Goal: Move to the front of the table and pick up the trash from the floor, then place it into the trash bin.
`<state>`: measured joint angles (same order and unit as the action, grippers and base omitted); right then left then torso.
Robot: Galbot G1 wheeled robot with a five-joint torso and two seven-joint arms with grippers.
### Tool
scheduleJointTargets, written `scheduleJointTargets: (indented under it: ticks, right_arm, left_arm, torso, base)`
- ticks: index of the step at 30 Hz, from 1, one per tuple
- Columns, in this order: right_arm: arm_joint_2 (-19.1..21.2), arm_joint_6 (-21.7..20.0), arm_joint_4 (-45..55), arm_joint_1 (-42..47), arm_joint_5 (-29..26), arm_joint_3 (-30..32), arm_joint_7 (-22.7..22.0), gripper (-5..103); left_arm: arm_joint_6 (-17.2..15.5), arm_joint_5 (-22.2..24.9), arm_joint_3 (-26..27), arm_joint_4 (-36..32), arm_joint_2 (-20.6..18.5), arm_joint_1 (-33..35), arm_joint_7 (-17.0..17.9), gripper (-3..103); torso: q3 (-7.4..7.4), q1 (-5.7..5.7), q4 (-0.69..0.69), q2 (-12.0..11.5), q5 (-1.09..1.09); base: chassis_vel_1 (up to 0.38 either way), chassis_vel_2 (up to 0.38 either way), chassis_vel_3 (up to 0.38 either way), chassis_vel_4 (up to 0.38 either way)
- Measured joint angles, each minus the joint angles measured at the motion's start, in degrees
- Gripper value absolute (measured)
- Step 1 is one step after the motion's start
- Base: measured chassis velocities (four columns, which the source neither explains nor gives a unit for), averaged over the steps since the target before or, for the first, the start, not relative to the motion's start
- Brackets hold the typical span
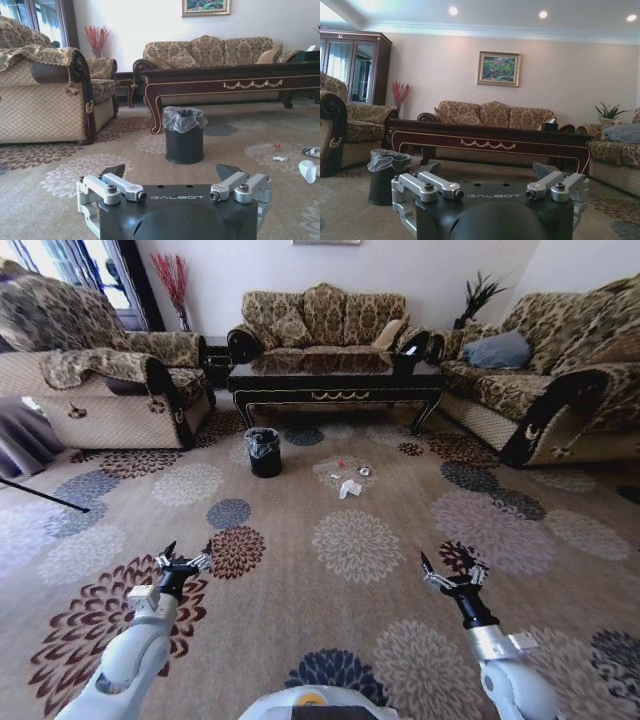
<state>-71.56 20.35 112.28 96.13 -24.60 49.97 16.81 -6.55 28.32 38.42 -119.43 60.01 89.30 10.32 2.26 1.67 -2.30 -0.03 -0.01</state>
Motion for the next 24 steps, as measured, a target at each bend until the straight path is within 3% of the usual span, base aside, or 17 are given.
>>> scheduleJointTargets:
  ticks: [24]
  right_arm:
    - [0.44,-0.23,-0.71,-0.54,0.27,-0.10,-1.25,100]
  left_arm:
    - [0.00,-0.56,-0.84,1.37,0.34,-0.78,0.18,100]
  torso:
    - [0.07,-0.02,0.02,0.00,0.01]
  base:
    - [-0.092,0.083,0.084,-0.084]
